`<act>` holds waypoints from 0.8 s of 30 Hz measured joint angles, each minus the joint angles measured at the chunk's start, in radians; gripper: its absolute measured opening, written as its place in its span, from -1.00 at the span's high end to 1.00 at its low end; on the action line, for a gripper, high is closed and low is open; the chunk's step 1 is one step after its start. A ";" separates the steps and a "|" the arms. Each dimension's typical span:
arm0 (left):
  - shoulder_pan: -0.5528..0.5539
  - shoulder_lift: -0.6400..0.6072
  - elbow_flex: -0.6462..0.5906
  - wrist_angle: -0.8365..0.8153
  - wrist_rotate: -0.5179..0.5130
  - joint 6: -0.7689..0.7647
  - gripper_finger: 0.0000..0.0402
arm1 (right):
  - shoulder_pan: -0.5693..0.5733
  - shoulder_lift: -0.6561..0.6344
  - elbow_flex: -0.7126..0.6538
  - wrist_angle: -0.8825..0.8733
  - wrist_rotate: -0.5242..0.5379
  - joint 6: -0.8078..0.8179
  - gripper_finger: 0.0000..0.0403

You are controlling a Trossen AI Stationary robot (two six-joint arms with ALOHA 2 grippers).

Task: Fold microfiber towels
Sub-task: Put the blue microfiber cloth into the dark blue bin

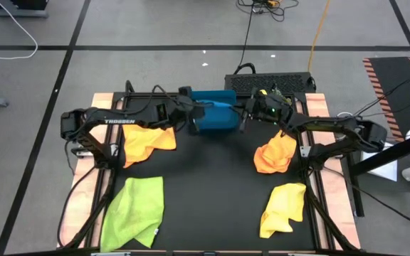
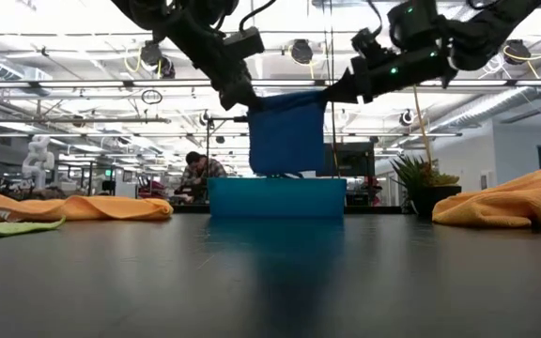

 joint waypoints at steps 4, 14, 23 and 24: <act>0.056 0.001 -0.001 0.031 0.025 0.017 0.96 | -0.065 0.074 0.068 -0.020 -0.072 -0.004 1.00; 0.187 0.002 -0.001 0.034 0.152 0.028 0.97 | -0.194 0.255 0.209 -0.056 -0.192 -0.019 1.00; 0.274 0.003 -0.001 0.067 0.268 0.038 0.97 | -0.262 0.333 0.266 -0.059 -0.223 -0.059 1.00; 0.283 0.003 -0.001 0.066 0.278 0.038 0.97 | -0.266 0.342 0.277 -0.060 -0.232 -0.059 1.00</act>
